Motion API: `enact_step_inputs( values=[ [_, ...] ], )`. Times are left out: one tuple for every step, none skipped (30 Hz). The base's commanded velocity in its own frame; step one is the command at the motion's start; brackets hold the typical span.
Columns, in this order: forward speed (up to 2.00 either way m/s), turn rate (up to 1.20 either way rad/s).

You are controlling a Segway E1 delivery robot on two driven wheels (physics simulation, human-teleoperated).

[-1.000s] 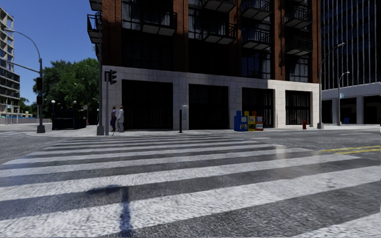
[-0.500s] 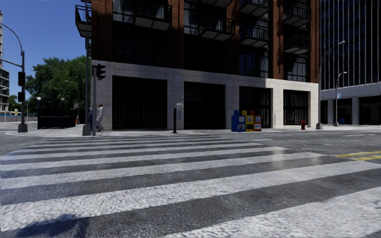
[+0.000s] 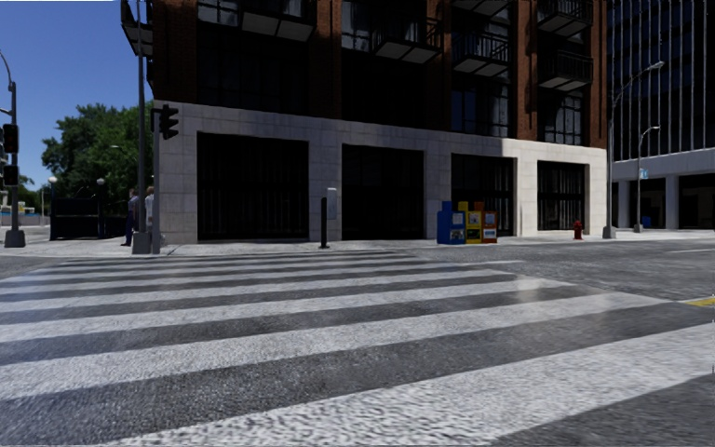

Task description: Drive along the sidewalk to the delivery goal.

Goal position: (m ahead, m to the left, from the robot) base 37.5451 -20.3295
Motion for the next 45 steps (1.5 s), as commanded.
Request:
enact_step_inputs(
  values=[
    [1.63, 0.0],
    [1.63, 0.0],
    [1.63, 0.0],
    [1.63, 0.0],
    [1.63, 0.0],
    [1.63, 0.0],
    [1.63, 0.0],
    [1.63, 0.0],
    [1.63, 0.0],
    [1.63, 0.0],
    [1.63, 0.0],
    [1.63, 0.0],
    [1.63, 0.0],
    [1.63, 0.0],
    [1.63, 0.0],
    [1.63, 0.0],
    [1.63, 0.0],
    [1.63, 0.0],
    [1.63, 0.0],
    [1.63, 0.0],
    [1.63, 0.0],
    [1.63, 0.0],
    [1.63, 0.0],
    [1.63, 0.0],
    [1.63, 0.0],
    [1.63, 0.0],
    [1.63, 0.0],
    [1.63, 0.0],
    [1.63, 0.0],
    [1.63, 0.0],
    [1.63, 0.0],
    [1.63, 0.0],
    [1.63, 0.0],
    [1.63, 0.0],
    [1.63, 0.0],
    [1.63, 0.0],
    [1.63, 0.0],
    [1.63, 0.0],
    [1.63, 0.0],
    [1.63, 0.0],
    [1.63, 0.0],
    [1.63, 0.0],
    [1.63, 0.0],
    [1.64, 0.0],
    [1.64, 0.0]
  ],
)
